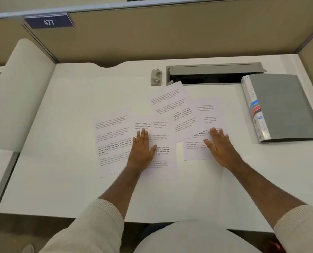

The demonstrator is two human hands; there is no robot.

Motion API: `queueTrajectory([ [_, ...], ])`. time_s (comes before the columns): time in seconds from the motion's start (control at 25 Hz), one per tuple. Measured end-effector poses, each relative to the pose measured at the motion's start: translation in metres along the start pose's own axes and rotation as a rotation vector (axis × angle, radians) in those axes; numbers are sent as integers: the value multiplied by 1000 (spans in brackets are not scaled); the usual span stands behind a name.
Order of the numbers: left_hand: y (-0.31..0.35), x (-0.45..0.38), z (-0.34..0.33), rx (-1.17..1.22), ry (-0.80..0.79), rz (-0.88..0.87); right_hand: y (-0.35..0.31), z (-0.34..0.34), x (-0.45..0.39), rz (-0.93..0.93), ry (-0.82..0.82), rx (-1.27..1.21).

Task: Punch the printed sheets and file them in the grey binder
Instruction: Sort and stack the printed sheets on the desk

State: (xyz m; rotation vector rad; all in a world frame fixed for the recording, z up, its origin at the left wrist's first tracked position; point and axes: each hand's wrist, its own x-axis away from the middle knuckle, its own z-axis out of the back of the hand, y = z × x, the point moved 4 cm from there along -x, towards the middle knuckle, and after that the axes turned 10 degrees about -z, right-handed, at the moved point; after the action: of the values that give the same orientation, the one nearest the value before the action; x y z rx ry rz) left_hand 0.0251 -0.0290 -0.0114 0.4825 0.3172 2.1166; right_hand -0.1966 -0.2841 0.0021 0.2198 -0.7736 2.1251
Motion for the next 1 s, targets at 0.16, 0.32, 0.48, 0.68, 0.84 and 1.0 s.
queueTrajectory([
  [0.16,1,5,-7,-19,-45,4,0,0,0,-26,-15,5],
  [0.32,-2,5,-8,3,-18,-26,-3,-1,0,-20,22,-39],
  [0.48,-14,11,2,61,98,58,-20,-7,4,6,10,-58],
  [0.68,-51,30,34,18,386,333,-58,-22,10,84,-2,-38],
  [0.84,-90,44,52,68,440,576,-83,-40,13,142,-20,-9],
  [1.0,-129,57,64,212,425,855,-101,-53,13,173,-22,21],
])
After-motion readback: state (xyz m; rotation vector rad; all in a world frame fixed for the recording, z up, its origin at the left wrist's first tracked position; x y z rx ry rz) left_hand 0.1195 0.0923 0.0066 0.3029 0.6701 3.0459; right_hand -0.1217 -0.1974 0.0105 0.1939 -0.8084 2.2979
